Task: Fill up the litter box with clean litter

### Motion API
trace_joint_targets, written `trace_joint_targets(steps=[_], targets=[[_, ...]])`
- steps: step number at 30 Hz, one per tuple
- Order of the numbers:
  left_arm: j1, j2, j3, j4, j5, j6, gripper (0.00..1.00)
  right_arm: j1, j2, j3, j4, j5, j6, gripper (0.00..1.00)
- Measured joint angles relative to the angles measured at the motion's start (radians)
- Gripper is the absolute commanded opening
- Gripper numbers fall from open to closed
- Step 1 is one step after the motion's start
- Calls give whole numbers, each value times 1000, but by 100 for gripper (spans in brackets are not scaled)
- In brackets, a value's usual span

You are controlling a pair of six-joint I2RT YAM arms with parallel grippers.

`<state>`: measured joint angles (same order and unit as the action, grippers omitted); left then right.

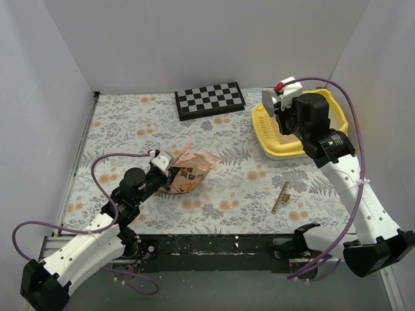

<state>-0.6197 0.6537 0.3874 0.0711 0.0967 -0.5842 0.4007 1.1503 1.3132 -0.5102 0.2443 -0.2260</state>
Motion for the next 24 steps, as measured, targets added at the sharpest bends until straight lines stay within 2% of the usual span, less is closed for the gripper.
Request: trace_joint_targets(steps=[8,13,18,24], targets=[[-2,-6,0,-5,6,0,0,-1,45,195,-241,-401,123,1],[-4,-11,0,-10,-3,3,0,0,69,211,-340,-623,141,1],[-5,-14,0,-12,-11,5,0,11,49,210,-386,-758,129,1],[-6,-14,0,-12,-22,5,0,67,50,210,-419,-807,101,1]])
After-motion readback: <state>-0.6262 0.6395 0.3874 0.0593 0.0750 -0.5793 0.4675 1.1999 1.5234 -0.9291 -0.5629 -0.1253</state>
